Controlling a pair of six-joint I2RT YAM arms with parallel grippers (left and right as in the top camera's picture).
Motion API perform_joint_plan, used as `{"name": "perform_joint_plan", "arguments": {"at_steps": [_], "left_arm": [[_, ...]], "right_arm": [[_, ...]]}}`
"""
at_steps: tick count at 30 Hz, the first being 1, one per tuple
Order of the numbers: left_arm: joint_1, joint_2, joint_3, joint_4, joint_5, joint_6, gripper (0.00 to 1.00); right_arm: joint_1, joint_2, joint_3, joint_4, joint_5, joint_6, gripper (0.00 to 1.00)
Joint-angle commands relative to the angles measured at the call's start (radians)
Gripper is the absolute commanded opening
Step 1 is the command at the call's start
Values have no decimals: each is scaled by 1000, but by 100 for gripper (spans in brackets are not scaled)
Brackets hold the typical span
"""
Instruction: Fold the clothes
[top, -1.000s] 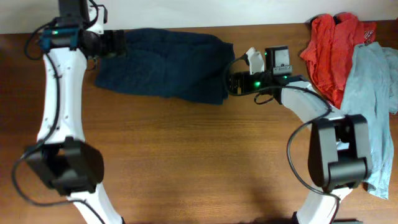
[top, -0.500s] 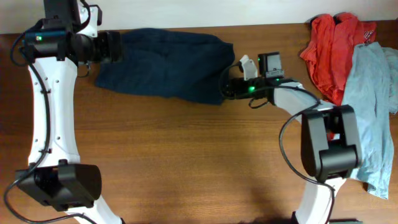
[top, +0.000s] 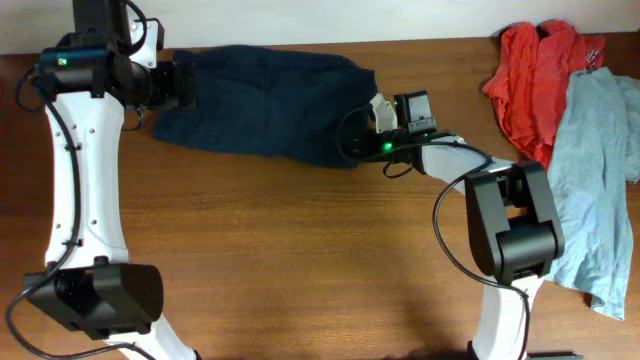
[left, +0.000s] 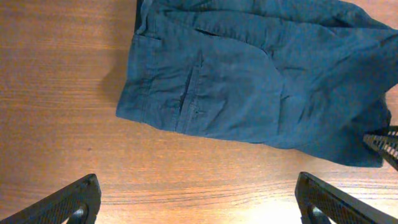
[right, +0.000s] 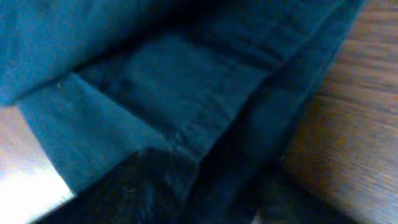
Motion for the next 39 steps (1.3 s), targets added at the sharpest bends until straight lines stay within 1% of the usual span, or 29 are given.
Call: {"name": "perform_joint_plan", "arguments": {"at_steps": [1,2,3,4,8,16,20,23,26,32,36,37,39], "left_arm": [[5,-19,11,-3,-11,-6,99],[5,-19,11,-4,-11,-6,99],[5,-19,11,-4,-11,-6,99],[5,-19,11,-4,-11,-6,99],[5,-19,11,-4,-11,-6,99],[-2,-12,6,-12,-10,-6,99],[-33,-11,-18,-11,-10,-6,99],[-62,-11,-52,0,-11,-6,99],[-92,-9,-92,16,-11,-6,99],[-132,-9,-162,51,-10,-7,99],[-153,-9,-195,73,-10,-6,99],[-158,-9,-202,82,-10,-6,99],[-165,-8,-217,102,-9,-6,99]], "right_arm": [[-3,25,12,-8,10,43,17],[-8,24,13,-11,-9,57,8],[-13,23,13,-15,-27,66,5],[-19,21,13,-19,-53,69,4],[-56,-10,13,-101,-92,86,4],[-189,-151,13,-416,-39,22,4],[-270,-217,13,-593,-32,-93,4],[-310,-236,13,-687,-32,-154,4],[-336,-239,13,-748,-13,-194,4],[-352,-239,13,-820,109,-197,4],[-369,-239,13,-844,121,-196,4],[-371,-239,13,-846,119,-196,10],[-373,-240,13,-851,117,-197,35]]}}
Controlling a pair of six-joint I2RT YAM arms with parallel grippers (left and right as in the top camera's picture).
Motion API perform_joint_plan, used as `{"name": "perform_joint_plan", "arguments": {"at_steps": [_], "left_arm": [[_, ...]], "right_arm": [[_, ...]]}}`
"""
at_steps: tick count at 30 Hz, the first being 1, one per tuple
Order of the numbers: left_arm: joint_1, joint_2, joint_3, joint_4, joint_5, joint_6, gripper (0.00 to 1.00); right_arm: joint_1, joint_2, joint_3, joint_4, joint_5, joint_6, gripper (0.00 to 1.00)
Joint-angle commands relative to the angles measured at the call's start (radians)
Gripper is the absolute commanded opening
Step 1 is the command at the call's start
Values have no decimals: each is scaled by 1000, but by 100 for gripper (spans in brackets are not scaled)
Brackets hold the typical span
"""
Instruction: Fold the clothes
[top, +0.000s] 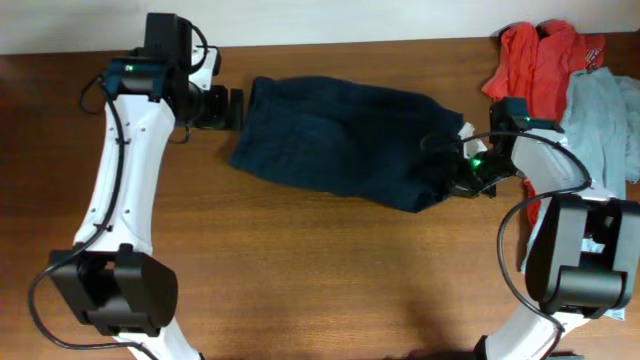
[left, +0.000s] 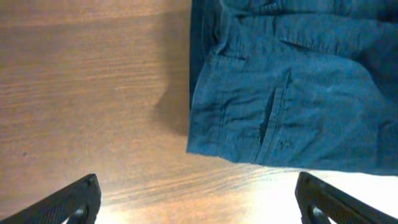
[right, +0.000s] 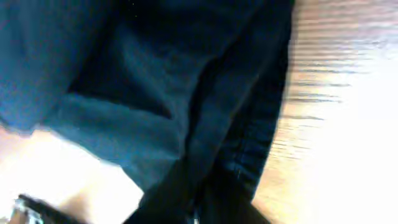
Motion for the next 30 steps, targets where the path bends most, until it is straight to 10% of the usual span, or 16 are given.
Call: {"name": "perform_joint_plan", "arguments": {"at_steps": [1,18,30], "left_arm": [[-18,-8,-35,31,1,-6,99],[-35,173,-72,237,231,22,99],[-106,274,-72,295,108,48,68]], "right_arm": [[-15,-21,9,-9,26,-9,45],[-13,-106,177,-116,26,-31,57],[-13,-110,182,-114,24,-31,58]]}}
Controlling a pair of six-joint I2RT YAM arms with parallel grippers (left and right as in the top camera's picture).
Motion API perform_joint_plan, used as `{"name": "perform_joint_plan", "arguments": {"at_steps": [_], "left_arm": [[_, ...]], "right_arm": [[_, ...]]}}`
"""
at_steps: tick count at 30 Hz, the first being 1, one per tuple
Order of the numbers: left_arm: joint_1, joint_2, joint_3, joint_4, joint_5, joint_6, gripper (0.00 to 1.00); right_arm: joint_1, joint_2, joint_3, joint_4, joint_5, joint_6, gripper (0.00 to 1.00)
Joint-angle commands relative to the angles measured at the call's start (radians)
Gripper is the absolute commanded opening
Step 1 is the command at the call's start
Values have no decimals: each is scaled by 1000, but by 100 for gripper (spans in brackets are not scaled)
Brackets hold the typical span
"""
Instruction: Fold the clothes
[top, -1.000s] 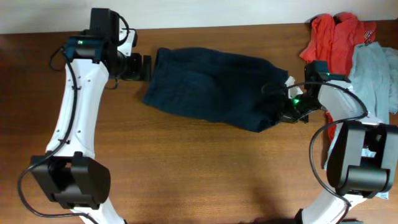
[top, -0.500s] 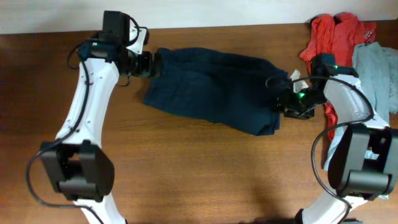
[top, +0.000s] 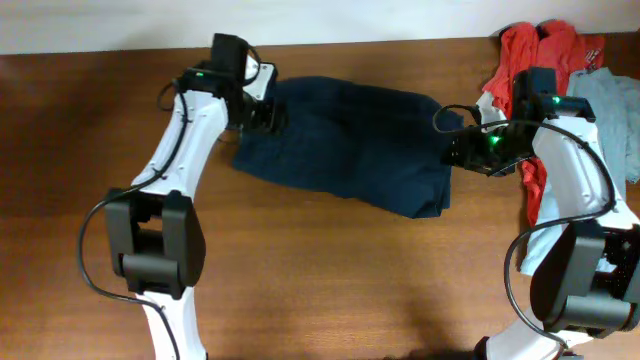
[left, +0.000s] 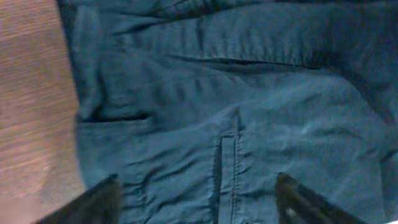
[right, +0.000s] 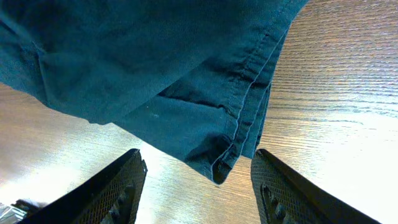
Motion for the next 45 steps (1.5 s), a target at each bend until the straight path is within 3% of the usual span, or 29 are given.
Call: {"name": "perform_joint_plan", "arguments": {"at_steps": [1,5,10,16,18,20,23,29,35,42,45], "left_arm": [[4,47,-8,29,-36,14,63],[4,74,-8,78,-35,14,43],[4,115,-8,141,-36,10,24],[4,162,-8,193,-73,-29,23],[4,169,-8,196,-74,-29,23],[4,174,-8,195,-73,-29,23],[2,181,-8,188,-72,-31,22],[-15,214,-8,178,-73,-31,10],[-16,276,-8,172,-61,-31,1],[1,286,-8,179,-14,-55,1],[0,296,-8,171,11,-58,1]], "right_arm": [[-2,-17,13,1,-5,-8,58],[-2,-17,13,14,-68,-26,54],[0,-17,13,48,-149,-26,31],[34,-17,8,79,-135,-23,12],[43,-13,8,87,-76,34,11],[43,-4,8,91,-20,104,11],[42,18,8,102,-11,121,21],[36,58,6,122,-12,121,38],[-12,63,3,120,-16,148,38],[-89,89,-16,130,-112,139,43],[-89,129,-17,145,-132,129,52]]}}
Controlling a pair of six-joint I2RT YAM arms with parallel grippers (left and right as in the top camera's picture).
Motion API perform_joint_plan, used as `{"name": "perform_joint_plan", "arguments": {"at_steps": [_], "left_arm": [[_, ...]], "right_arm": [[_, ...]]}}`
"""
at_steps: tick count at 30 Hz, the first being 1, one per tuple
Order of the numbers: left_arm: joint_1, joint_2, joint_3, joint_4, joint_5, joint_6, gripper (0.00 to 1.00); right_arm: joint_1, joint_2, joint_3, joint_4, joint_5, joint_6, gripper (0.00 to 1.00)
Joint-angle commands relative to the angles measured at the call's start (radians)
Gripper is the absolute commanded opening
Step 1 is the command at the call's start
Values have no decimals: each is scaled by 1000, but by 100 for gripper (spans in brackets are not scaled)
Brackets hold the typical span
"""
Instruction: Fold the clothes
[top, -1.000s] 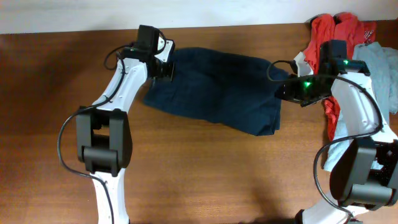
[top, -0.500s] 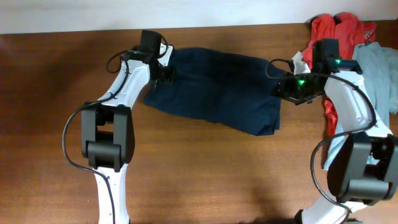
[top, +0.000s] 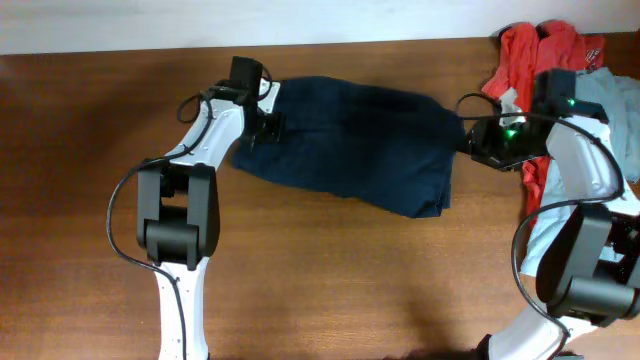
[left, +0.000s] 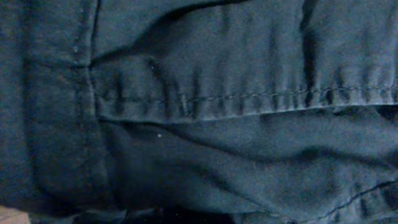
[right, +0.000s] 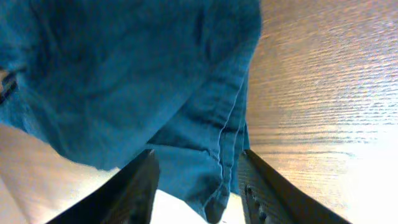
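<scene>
Navy shorts (top: 350, 150) lie folded along the back middle of the table. My left gripper (top: 268, 127) is down on their upper left end. The left wrist view shows only shorts fabric (left: 217, 62), seams and a dark fold at the bottom. No finger stands at either corner, so the gripper looks shut on the cloth. My right gripper (top: 470, 142) is at the shorts' right edge. In its wrist view the right gripper (right: 198, 190) is open, with the layered hem of the shorts (right: 124, 81) hanging between its fingers (right: 138, 186).
A red garment (top: 535, 70) and a light blue garment (top: 600, 170) are piled at the right edge, just behind my right arm. Bare brown table (top: 320, 270) stretches in front of the shorts.
My left gripper, open over the shorts' left part, is now pressed into the cloth with its fingers out of sight. The right gripper remains open and has shifted slightly along the right hem.
The shorts lay at the back left, my right gripper shut on their right end and the left open beside them. Then the shorts lay further right, still held. Then the right gripper was open and the left over the cloth, now down in it.
</scene>
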Motion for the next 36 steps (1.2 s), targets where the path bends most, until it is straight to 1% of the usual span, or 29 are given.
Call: {"name": "perform_joint_plan", "arguments": {"at_steps": [1,4,7,16,22,26,27,28,29,30,32,33,36], "left_arm": [[3,72,-10,-13,38,-17,0],[3,73,-10,-14,38,-17,1],[3,73,-10,-17,37,-17,1],[3,73,-10,-18,37,-16,1],[4,72,-10,-18,37,-16,1],[5,73,-10,-18,37,-16,1],[5,73,-10,-20,37,-16,0],[6,73,-10,-21,37,-16,1],[8,73,-10,-21,37,-16,0],[10,73,-10,-22,37,-16,1],[13,73,-10,-23,37,-16,1],[15,73,-10,-24,37,-17,1],[17,73,-10,-29,37,-16,0]], "right_arm": [[-1,75,-13,18,-63,-13,54],[-1,128,-13,39,-71,-12,58],[-5,177,-13,54,-70,-12,59],[-9,288,-13,104,-74,-13,60],[-3,360,-13,152,-185,-8,60],[16,407,-13,163,-228,-8,59],[21,415,-13,163,-227,-8,54],[24,418,-13,163,-228,-8,47],[25,420,-13,163,-223,-8,38],[25,420,-13,163,-223,-8,27],[18,418,-13,163,-224,-8,9],[9,418,-13,162,-224,-8,4],[-32,418,-13,146,-223,-14,4]]}}
